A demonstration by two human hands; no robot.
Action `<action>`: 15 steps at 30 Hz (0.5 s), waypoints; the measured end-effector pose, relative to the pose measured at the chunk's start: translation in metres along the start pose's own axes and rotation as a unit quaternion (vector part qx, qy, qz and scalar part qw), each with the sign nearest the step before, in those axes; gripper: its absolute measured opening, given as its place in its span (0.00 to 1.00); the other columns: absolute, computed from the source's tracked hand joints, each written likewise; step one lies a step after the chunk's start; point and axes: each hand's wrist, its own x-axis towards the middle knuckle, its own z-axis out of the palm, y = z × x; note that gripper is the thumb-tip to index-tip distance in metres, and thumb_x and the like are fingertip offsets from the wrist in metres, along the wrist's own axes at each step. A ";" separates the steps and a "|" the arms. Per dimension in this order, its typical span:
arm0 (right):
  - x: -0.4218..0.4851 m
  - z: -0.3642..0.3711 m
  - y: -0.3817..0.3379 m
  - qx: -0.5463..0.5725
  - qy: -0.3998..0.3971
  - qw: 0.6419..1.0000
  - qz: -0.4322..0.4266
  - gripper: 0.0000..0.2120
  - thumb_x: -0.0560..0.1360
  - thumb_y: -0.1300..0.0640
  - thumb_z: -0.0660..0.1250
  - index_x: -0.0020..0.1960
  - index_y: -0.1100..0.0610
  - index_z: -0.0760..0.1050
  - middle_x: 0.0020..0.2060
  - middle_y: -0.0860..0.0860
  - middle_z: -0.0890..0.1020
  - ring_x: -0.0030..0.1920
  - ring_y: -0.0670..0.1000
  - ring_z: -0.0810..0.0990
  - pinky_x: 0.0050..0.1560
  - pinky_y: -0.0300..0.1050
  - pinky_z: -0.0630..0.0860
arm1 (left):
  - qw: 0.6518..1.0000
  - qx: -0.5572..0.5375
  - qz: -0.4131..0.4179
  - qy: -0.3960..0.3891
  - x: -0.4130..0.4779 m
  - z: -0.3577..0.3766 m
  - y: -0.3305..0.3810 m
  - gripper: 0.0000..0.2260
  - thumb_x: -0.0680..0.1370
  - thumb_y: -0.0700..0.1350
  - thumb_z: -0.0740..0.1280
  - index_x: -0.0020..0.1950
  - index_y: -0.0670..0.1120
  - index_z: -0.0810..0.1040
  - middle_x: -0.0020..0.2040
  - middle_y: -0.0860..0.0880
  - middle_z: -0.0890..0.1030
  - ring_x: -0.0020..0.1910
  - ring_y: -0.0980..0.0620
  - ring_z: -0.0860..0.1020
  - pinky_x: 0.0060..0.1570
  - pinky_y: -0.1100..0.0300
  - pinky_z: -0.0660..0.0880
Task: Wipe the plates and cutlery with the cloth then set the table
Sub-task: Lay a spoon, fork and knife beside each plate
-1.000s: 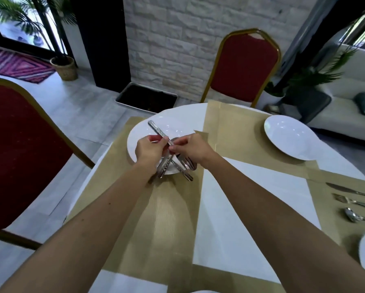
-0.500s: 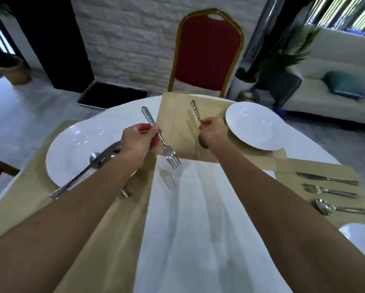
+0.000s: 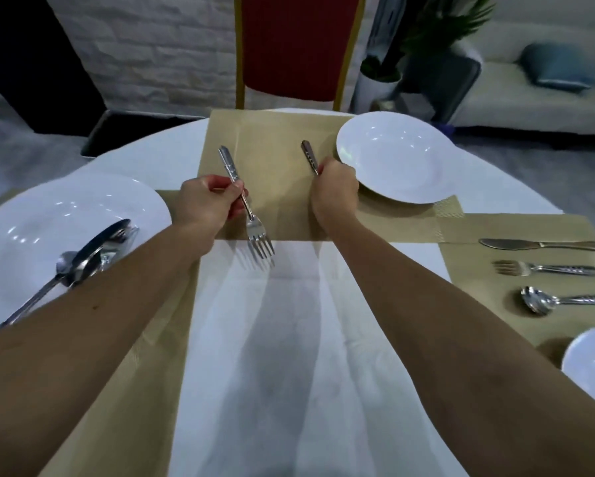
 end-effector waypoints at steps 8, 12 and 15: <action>0.000 -0.015 -0.001 -0.204 -0.026 0.977 -0.064 0.13 0.78 0.69 0.58 0.59 0.61 0.75 0.51 0.57 0.79 0.53 0.58 0.79 0.43 0.48 0.72 | 0.998 0.032 -0.014 -0.045 -0.003 0.006 -0.006 0.07 0.77 0.44 0.69 0.52 0.44 0.79 0.40 0.47 0.81 0.31 0.53 0.77 0.32 0.62 0.79; -0.010 -0.019 0.005 -0.205 -0.036 0.975 -0.082 0.12 0.78 0.67 0.58 0.58 0.62 0.75 0.50 0.57 0.79 0.52 0.59 0.80 0.45 0.51 0.75 | 0.996 0.038 -0.036 -0.068 0.005 0.013 -0.004 0.09 0.78 0.41 0.67 0.57 0.41 0.77 0.40 0.48 0.81 0.30 0.55 0.77 0.28 0.67 0.78; -0.026 -0.020 0.028 -0.132 0.007 0.988 -0.081 0.10 0.79 0.60 0.59 0.57 0.62 0.73 0.49 0.58 0.79 0.50 0.61 0.79 0.42 0.50 0.71 | 0.996 0.025 -0.045 -0.078 0.015 0.028 0.000 0.10 0.78 0.37 0.65 0.59 0.37 0.76 0.37 0.49 0.79 0.24 0.61 0.76 0.29 0.71 0.77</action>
